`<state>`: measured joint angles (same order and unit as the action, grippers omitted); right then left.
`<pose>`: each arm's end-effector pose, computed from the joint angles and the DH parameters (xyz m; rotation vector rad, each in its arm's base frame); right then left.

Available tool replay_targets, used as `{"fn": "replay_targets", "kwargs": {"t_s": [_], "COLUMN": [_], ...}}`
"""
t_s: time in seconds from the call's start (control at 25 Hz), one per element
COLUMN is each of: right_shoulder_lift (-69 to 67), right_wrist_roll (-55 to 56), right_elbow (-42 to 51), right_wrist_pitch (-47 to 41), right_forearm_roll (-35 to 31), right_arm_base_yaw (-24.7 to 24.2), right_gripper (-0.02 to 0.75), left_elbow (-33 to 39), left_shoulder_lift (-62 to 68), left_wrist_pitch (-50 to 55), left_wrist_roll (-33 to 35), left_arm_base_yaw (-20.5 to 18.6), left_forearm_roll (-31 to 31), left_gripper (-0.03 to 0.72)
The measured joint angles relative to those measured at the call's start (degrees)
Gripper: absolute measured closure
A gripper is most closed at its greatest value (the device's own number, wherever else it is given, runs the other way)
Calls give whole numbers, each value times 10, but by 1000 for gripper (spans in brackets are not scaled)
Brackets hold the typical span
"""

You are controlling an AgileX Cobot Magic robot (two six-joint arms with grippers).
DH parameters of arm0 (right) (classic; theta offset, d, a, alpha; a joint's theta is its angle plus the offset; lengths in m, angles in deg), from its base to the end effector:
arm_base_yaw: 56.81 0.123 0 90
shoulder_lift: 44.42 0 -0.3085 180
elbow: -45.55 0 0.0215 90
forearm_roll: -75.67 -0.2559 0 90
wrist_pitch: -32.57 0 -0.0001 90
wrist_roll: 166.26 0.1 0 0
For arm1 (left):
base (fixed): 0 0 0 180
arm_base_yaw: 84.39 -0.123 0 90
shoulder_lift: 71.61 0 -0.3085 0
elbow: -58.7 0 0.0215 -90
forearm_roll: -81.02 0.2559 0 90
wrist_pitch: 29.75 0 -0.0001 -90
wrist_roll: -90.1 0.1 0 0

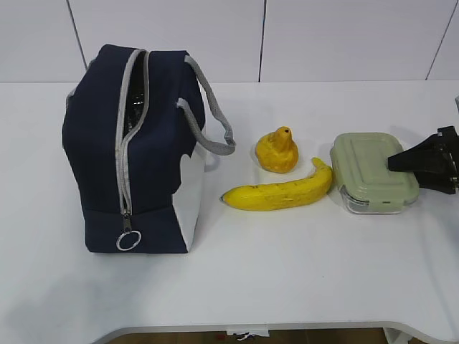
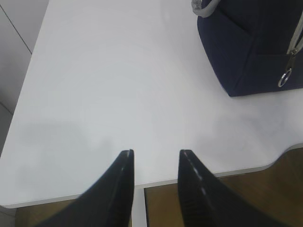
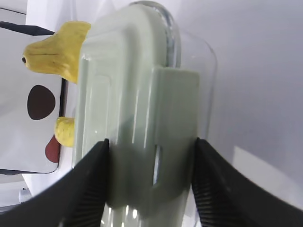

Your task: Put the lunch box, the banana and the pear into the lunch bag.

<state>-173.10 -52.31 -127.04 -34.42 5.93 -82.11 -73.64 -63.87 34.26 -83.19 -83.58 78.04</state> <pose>0.3894 -0.0885 0.1442 0.0665 2.3936 1.2333 -0.0203 -0.0044 0.2785 0.1413 2.0782 0.0001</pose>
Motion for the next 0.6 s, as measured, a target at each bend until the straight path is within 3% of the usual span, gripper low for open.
{"fn": "replay_targets", "kwargs": {"t_s": [0.36, 0.6], "right_shoulder_lift": [0, 1], "right_wrist_roll": [1, 63], "right_elbow": [0, 0], "right_wrist_pitch": [-2, -1], "right_forearm_roll": [1, 18], "right_arm_base_yaw": [0, 0], "right_gripper": [359, 360], "left_elbow": [0, 0], "left_shoulder_lift": [0, 0], "left_wrist_pitch": [0, 0], "left_wrist_roll": [0, 0], "left_arm_base_yaw": [0, 0], "left_forearm_roll": [0, 0], "left_gripper": [444, 444]}}
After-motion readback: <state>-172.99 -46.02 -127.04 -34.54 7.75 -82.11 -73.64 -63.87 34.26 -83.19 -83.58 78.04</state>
